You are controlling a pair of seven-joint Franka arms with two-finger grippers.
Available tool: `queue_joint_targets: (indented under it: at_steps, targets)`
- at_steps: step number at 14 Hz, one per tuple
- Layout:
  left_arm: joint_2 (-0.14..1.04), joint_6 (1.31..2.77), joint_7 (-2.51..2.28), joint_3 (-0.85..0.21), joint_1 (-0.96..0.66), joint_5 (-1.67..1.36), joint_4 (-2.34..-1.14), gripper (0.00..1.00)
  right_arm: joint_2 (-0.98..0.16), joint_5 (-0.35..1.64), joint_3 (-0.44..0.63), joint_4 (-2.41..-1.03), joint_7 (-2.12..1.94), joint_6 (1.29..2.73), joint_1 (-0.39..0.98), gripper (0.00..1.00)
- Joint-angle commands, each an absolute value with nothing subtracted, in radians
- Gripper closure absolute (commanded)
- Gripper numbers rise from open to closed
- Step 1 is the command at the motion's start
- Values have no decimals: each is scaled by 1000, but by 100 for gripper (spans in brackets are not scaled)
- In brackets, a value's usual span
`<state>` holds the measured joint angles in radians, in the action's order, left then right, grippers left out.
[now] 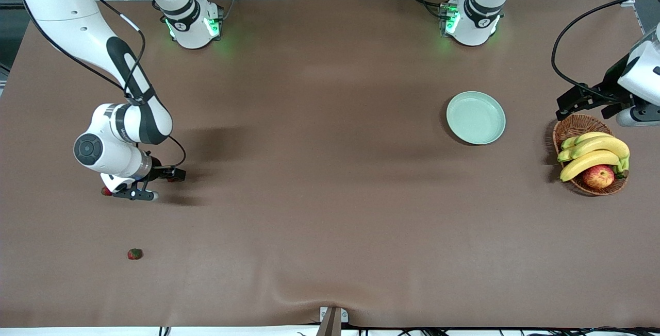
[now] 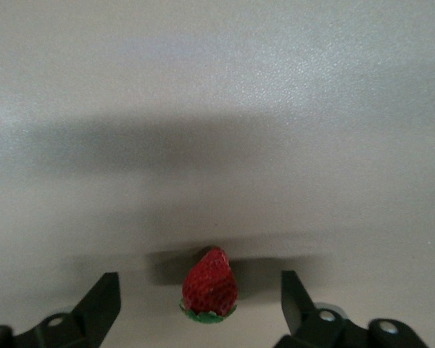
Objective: Collect all strawberries into plate
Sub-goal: 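Reach the right gripper to a red strawberry and grasp it, then carry the strawberry to mid-table with the right gripper while the left gripper approaches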
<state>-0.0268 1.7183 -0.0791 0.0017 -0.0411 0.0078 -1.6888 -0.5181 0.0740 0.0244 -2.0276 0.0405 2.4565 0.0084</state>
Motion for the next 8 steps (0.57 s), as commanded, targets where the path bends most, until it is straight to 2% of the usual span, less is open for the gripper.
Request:
queue_joint_targets:
  at_steps: [1, 2, 6, 8]
  targets:
    - [-38, 1733, -80, -3, -34, -9, -1704, 0, -526, 83, 17, -2031, 49, 2453, 2, 85]
    - [-38, 1733, -80, -5, -34, -11, -1704, 0, -525, 83, 17, -2033, 48, 2450, 0, 100]
    - [-38, 1732, -78, -3, -32, -11, -1706, 0, -520, 83, 17, -2033, 34, 2444, -2, 100]
    - [-38, 1732, -77, -3, -31, -11, -1704, 0, -482, 83, 17, -2025, 34, 2422, 5, 100]
